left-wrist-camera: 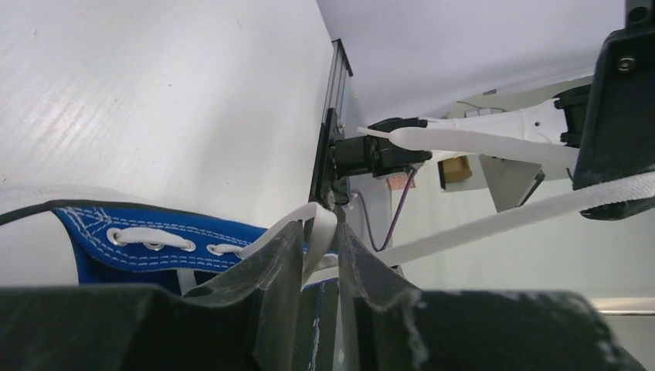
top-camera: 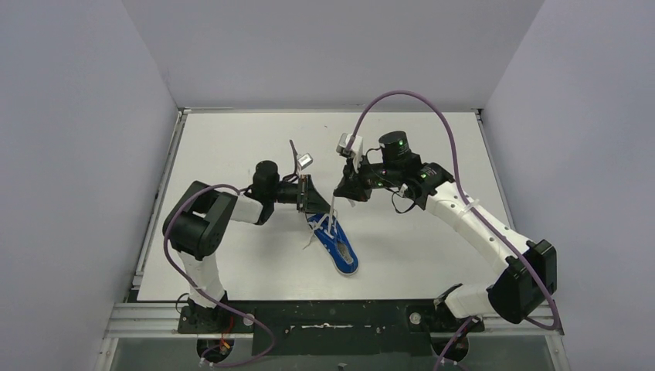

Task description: Tie the shoes

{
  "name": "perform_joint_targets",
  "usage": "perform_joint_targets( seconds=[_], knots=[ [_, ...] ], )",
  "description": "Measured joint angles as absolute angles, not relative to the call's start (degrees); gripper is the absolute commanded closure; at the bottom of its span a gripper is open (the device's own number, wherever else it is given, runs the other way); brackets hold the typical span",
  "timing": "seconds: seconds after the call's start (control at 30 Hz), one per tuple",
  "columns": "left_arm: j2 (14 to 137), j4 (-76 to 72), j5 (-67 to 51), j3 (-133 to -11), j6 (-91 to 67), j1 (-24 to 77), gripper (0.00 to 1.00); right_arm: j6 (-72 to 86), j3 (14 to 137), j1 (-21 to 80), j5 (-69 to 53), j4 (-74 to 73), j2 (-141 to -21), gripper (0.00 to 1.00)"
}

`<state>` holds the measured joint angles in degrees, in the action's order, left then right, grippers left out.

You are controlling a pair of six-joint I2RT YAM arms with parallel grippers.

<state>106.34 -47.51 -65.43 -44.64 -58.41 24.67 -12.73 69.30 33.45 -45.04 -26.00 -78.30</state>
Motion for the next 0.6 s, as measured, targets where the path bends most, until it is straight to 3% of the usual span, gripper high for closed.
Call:
perform_joint_targets(
  seconds=[0.17, 0.6],
  knots=[
    [109.9, -61.3, -65.4, -43.5, -67.0, 24.8, 0.69, -10.6, 68.7, 32.5, -43.4, -24.2, -78.7, 1.00],
    [110.8, -74.4, -65.4, -41.4, -73.8, 25.4, 0.68, -7.7, 68.0, 30.0, -39.6, -22.8, -79.5, 1.00]
  ],
)
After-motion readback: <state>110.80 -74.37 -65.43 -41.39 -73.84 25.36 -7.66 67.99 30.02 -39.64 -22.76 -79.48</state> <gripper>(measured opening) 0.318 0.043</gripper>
